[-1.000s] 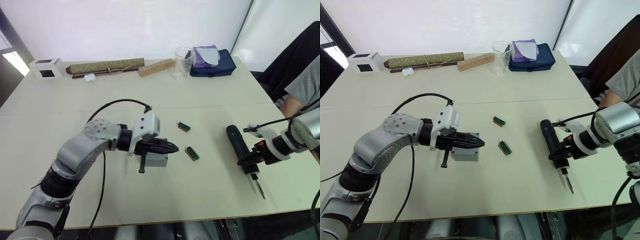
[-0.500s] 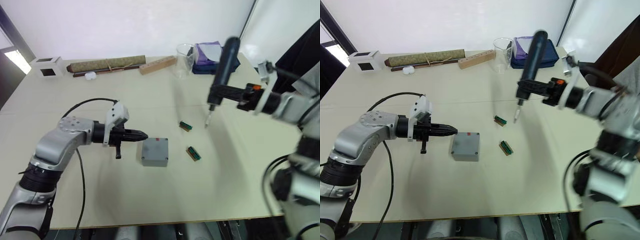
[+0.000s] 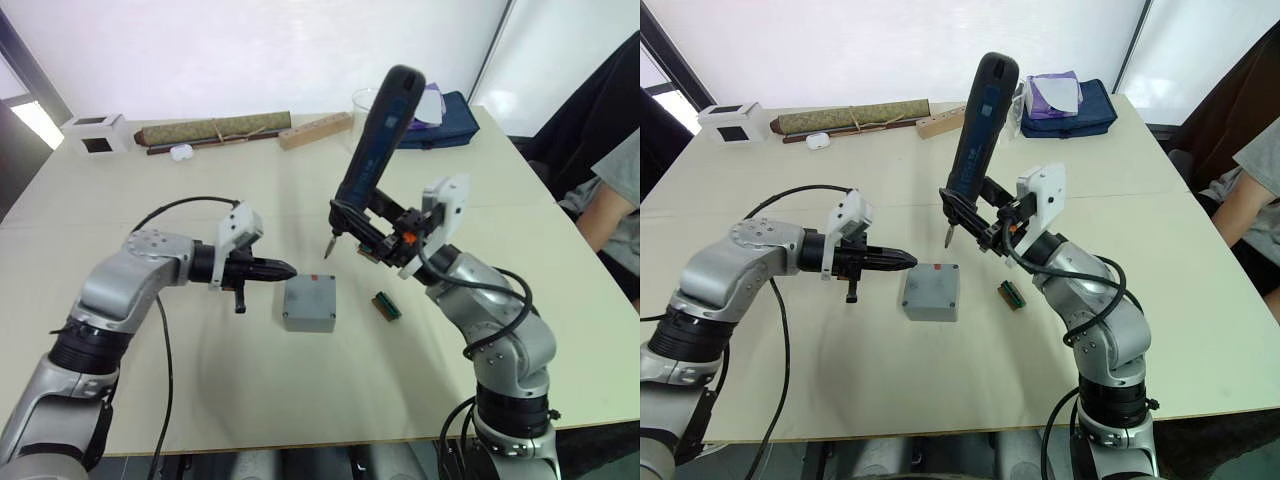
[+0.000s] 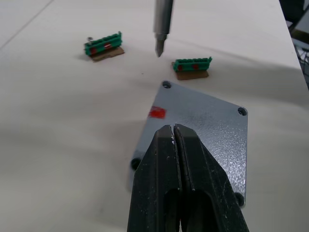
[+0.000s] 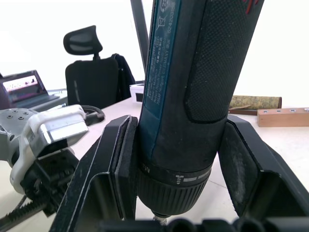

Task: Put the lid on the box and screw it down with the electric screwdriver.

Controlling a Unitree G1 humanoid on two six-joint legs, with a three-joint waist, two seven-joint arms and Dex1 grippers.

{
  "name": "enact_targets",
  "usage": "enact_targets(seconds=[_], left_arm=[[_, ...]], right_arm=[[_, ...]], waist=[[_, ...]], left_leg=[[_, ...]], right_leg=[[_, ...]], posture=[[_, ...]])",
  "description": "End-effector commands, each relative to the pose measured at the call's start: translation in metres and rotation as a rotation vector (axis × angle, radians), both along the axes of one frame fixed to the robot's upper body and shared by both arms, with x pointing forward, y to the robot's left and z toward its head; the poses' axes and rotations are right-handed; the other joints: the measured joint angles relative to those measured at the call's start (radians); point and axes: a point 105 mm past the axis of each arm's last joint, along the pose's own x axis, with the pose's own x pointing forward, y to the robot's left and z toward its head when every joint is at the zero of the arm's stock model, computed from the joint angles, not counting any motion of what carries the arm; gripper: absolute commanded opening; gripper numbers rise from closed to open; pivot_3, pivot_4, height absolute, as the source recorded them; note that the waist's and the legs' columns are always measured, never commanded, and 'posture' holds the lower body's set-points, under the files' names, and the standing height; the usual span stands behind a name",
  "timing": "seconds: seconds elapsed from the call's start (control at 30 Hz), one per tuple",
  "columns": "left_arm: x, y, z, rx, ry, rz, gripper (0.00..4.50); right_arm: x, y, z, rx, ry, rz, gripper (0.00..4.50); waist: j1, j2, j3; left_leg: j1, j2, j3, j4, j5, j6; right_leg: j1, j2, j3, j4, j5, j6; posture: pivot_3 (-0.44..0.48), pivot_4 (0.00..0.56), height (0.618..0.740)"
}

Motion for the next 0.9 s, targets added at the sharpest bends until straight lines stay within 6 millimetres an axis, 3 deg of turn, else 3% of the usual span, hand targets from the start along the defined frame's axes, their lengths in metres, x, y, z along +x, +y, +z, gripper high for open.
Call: enact_targets(seconds=[0.03, 0.27, 0.6, 0.9], left_arm=[[-0.001, -0.004, -0.006, 0.045, -0.047, -0.025, 0.00], [0.002, -0.005, -0.025, 0.103, -0.065, -0.040, 0.00], [0.000, -0.012, -0.026, 0.082, -0.061, -0.056, 0.00], [0.000, -0.011, -0.031, 0.108, -0.058, -0.065, 0.00]], right_arm=[[-0.007, 0.002, 0.012, -0.037, -0.101, 0.008, 2.09], [-0.011, 0.001, -0.002, -0.106, -0.067, 0.039, 2.09], [-0.012, 0.000, -0.019, -0.144, -0.035, 0.042, 2.09], [-0.005, 0.007, -0.046, -0.303, 0.012, 0.034, 2.09]], waist=[[0.000, 0.000, 0.000], [0.001, 0.000, 0.000], [0.001, -0.001, -0.001], [0.001, -0.002, -0.002]], left_leg=[[0.000, 0.000, 0.000, 0.000, 0.000, 0.000], [0.001, 0.000, 0.000, 0.000, 0.000, 0.000], [0.005, 0.000, 0.000, 0.000, 0.000, 0.000], [0.013, 0.000, 0.000, -0.001, 0.000, 0.001]], right_leg=[[0.000, 0.000, 0.000, 0.000, 0.000, 0.000], [0.001, 0.001, 0.000, 0.000, 0.000, 0.000], [0.005, 0.001, 0.000, 0.000, 0.000, 0.000], [0.012, 0.001, 0.000, -0.001, 0.000, -0.001]], posture=[[0.000, 0.150, 0.740], [0.000, 0.150, 0.740], [0.000, 0.150, 0.740], [0.000, 0.150, 0.740]])
